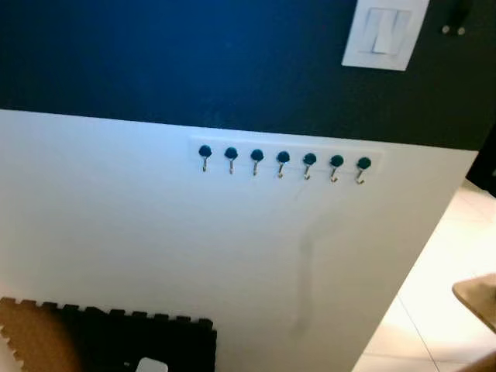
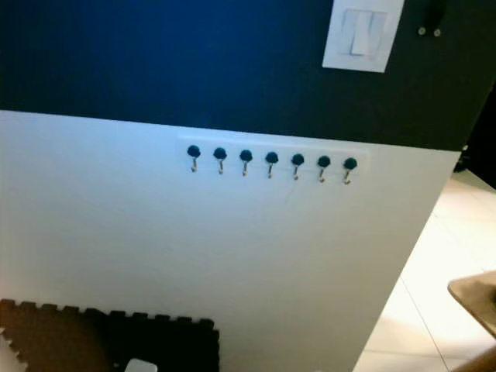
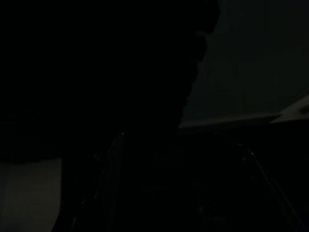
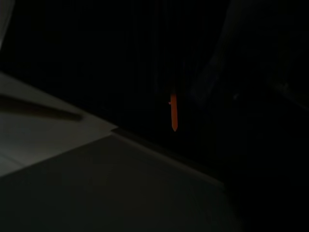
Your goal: Hang keys on a hook
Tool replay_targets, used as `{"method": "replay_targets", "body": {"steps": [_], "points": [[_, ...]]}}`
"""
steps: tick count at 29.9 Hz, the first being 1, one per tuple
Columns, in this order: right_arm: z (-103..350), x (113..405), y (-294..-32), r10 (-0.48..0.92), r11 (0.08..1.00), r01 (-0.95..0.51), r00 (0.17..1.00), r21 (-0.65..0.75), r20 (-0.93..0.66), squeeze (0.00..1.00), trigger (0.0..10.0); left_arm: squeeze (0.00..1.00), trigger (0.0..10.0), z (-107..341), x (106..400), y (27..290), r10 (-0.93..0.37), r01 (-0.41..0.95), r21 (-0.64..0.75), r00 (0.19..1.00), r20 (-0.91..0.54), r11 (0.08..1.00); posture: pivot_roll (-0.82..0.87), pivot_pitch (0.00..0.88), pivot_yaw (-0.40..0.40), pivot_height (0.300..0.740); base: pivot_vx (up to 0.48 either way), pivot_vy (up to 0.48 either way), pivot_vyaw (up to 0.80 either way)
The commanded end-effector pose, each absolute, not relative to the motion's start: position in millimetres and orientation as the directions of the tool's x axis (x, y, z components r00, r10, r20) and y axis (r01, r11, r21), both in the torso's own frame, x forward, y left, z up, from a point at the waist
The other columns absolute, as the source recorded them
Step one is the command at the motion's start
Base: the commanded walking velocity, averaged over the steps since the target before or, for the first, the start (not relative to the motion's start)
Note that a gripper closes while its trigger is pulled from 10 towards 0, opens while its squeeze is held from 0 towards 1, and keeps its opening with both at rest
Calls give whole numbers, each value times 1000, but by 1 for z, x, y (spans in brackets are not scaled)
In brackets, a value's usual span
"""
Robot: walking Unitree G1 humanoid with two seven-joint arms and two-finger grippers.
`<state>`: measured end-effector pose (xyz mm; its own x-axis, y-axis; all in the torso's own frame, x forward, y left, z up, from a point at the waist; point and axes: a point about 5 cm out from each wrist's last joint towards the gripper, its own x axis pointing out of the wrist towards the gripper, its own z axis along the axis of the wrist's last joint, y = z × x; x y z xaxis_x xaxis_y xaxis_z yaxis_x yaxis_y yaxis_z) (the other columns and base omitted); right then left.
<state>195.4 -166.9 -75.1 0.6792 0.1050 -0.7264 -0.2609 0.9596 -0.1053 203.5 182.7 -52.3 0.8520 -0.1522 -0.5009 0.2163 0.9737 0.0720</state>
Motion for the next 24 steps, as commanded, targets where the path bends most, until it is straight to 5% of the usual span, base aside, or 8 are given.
{"method": "replay_targets", "body": {"steps": [1, 24], "points": [[-76, 193, -172, 85, 965, -240, 673, -108, -734, 0, 10000, 0, 10000, -53, 202, 183, -158, 220, 66, 849, -503, 973, 94, 9, -39, 740, 0, -244, 0], [-73, 198, -168, 99, 964, -245, 688, -102, -718, 0, 10000, 0, 10000, -51, 202, 184, -150, 226, 101, 860, -487, 969, 96, 15, -37, 740, 0, -25, 0]]}}
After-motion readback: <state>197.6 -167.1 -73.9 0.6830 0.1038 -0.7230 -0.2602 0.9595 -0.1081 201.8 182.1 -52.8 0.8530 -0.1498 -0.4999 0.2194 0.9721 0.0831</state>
